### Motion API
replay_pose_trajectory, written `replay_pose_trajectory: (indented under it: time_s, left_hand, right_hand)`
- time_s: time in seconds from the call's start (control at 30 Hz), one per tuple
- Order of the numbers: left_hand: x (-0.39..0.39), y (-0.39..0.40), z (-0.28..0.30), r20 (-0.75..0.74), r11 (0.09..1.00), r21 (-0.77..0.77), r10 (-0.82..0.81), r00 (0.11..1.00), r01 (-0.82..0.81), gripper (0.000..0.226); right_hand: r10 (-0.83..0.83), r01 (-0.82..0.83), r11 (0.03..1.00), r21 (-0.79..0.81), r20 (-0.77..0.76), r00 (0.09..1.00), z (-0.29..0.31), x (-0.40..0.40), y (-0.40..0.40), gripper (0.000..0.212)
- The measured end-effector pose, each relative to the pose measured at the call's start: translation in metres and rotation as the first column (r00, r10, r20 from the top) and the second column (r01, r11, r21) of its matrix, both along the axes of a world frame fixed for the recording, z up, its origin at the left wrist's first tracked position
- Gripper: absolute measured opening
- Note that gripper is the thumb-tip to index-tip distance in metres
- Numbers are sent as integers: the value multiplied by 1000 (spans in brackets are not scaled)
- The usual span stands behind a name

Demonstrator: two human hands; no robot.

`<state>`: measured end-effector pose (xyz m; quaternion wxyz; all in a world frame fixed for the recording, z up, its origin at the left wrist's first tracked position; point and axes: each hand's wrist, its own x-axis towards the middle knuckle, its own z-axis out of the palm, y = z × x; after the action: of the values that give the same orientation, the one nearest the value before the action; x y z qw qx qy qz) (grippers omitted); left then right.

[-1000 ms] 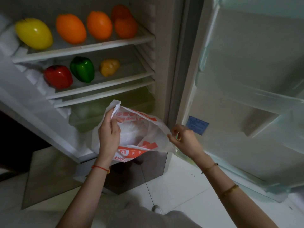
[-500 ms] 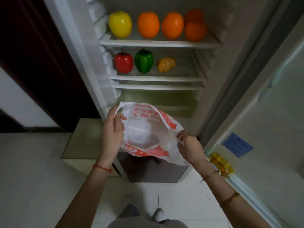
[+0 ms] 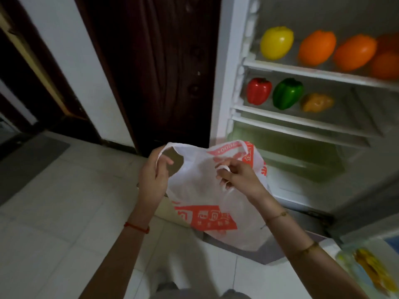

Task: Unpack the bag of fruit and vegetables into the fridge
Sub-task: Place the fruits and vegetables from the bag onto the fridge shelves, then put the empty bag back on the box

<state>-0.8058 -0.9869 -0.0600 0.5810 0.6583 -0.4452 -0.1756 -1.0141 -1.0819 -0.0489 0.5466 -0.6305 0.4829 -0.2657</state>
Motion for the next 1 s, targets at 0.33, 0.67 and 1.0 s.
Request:
replay_pose_trajectory:
  time_s: [0.33,0.67,1.0]
  left_hand:
    - [125,-4,-10,10,994,82,-77,997,76,26]
    - [212,-56,-40,122,977,165,-153,981,132,23]
    - [233,-156,-74,246,937,285,-275,930,201,13]
  right_hand:
    - [-153,153,987,43,-12,988,-19,144,-15,11]
    - [-325,269,920,-285,-169,930,-34,213,-65,20]
    - [-342,186,912,-366,-428,837,-62,257,-150,24]
